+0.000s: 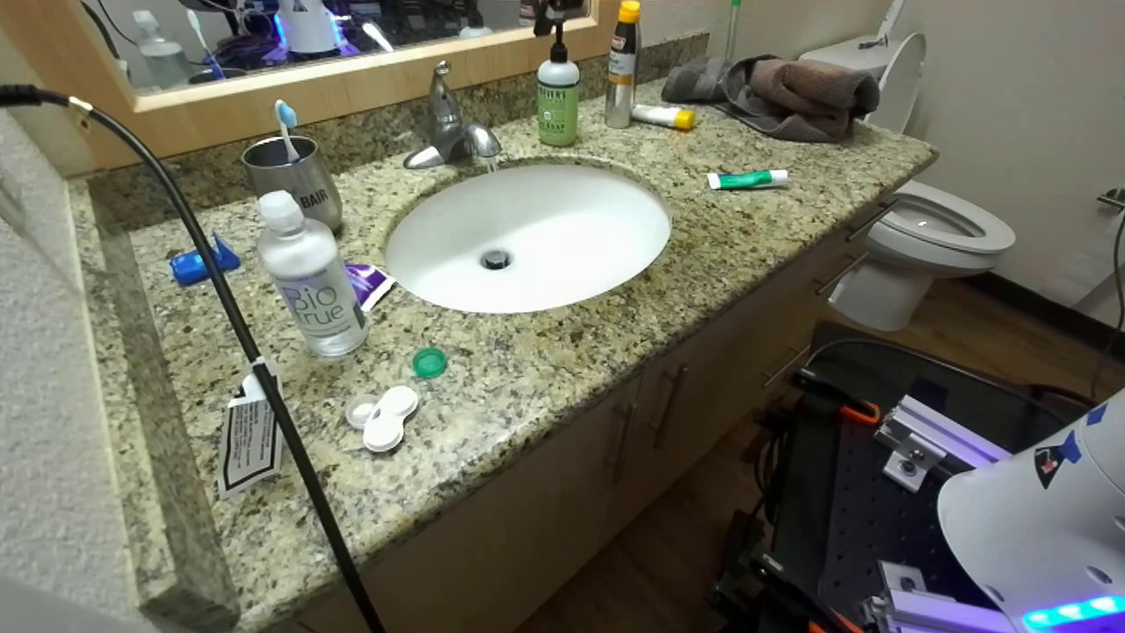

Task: Close the tap

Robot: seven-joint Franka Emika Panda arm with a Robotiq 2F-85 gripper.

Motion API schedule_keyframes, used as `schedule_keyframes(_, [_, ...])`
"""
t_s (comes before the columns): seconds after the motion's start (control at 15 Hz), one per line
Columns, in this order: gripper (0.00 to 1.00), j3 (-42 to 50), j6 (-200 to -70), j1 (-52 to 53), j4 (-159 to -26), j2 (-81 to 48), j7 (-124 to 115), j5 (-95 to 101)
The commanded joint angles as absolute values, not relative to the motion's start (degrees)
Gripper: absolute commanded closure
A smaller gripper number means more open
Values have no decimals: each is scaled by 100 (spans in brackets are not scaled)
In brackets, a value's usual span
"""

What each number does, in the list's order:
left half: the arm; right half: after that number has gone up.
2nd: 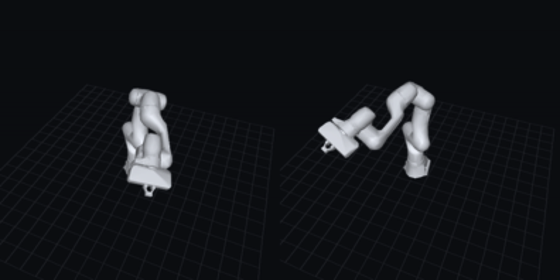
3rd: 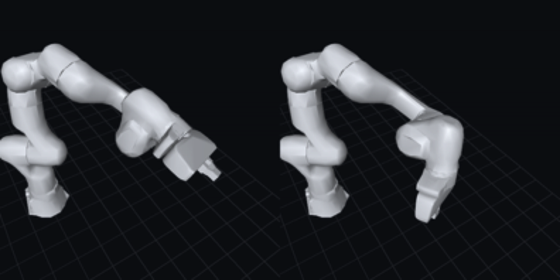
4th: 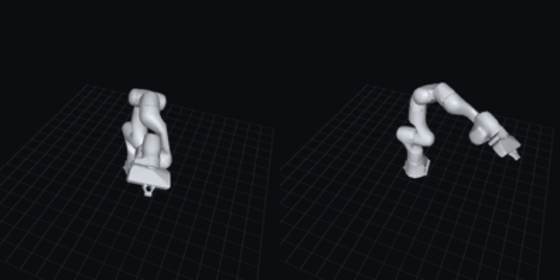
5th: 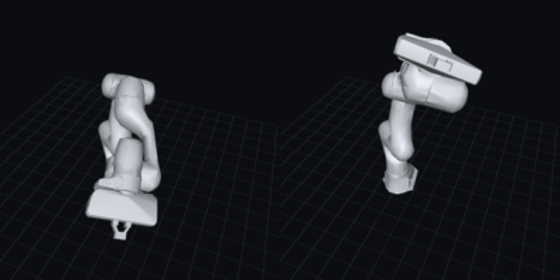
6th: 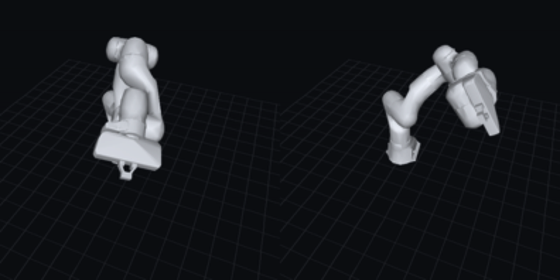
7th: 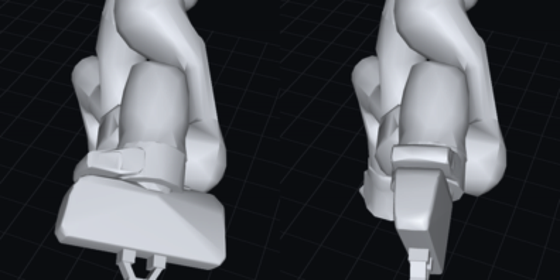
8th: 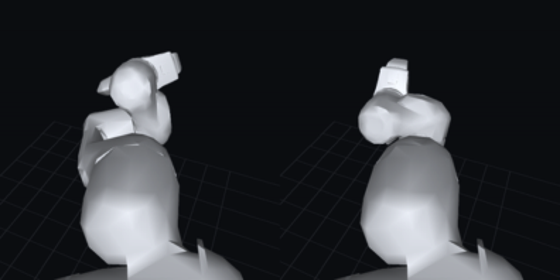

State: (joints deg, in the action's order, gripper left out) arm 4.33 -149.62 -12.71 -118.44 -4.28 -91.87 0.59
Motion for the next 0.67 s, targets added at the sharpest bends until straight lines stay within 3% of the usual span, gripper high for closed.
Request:
schedule_keyframes(0.0, [0, 603, -14991, -953, -11093, -823, -9229, -34])
schedule_keyframes(0.6, [0, 776, -14473, -780, -10407, -1409, -9316, -170])
